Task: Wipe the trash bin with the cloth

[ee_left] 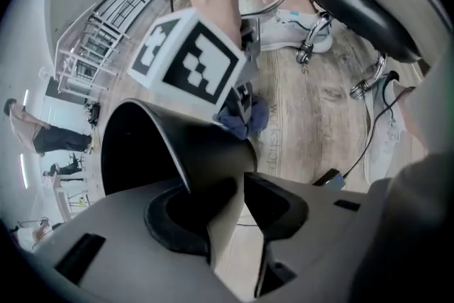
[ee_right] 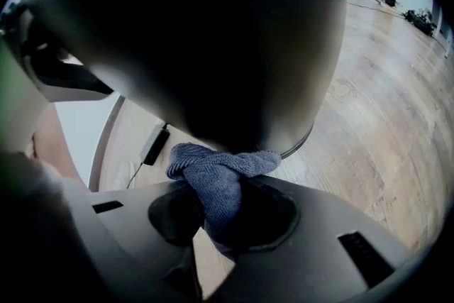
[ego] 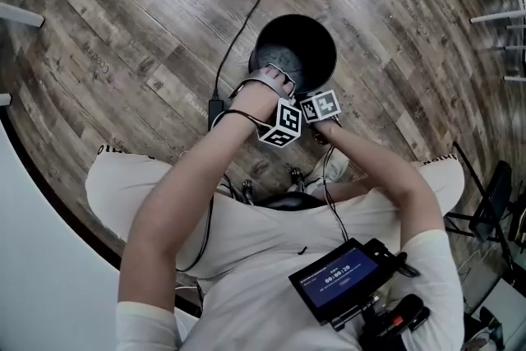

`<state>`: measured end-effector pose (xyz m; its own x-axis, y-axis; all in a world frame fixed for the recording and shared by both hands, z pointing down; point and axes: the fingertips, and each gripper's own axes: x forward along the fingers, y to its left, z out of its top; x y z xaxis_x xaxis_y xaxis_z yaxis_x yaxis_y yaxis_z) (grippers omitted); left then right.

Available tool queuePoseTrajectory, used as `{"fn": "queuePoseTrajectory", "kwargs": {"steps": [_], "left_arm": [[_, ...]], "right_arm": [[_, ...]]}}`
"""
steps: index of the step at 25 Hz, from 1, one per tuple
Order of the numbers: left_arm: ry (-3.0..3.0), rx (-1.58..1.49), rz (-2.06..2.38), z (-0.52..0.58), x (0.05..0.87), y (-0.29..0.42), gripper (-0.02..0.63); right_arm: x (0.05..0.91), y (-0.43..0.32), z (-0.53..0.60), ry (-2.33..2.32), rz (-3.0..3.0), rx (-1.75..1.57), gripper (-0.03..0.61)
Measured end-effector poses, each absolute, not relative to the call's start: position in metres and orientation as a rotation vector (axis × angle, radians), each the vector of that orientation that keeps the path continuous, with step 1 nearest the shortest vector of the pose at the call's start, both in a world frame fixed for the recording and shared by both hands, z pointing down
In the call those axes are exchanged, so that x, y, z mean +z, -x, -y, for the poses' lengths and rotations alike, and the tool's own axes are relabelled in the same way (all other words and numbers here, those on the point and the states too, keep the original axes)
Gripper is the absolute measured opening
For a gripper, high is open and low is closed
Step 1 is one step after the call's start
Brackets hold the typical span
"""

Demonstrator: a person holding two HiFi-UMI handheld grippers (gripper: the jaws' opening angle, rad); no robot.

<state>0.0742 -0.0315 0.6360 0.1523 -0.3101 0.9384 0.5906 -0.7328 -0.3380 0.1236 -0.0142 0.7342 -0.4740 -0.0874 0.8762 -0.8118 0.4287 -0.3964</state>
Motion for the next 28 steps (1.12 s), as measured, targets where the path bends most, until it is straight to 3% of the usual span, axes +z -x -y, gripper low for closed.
{"fn": "queuePoseTrajectory", "kwargs": {"steps": [4, 12, 17, 28], "left_arm": [[1.656, -1.706, 0.241, 0.049, 0.636, -0.051, 0.179], [1.565, -1.677, 0.244, 0.055, 0.638, -0.039, 0.145], [1.554, -1.673, 0.302, 0.034, 0.64, -0.047, 0.109], [1.595, -1.696, 0.323, 0.021, 0.64, -0.053, 0.107]], "right_arm": [[0.675, -0.115, 0.0, -0.722, 1.927, 1.057, 0.095], [0.582, -0.102, -0.004, -0.675, 2.047, 0.893, 0.095], [0.587, -0.118, 0.013, -0.7, 2.003, 0.914, 0.095], [0.663, -0.129, 0.014, -0.603, 1.935, 0.836, 0.095]]}}
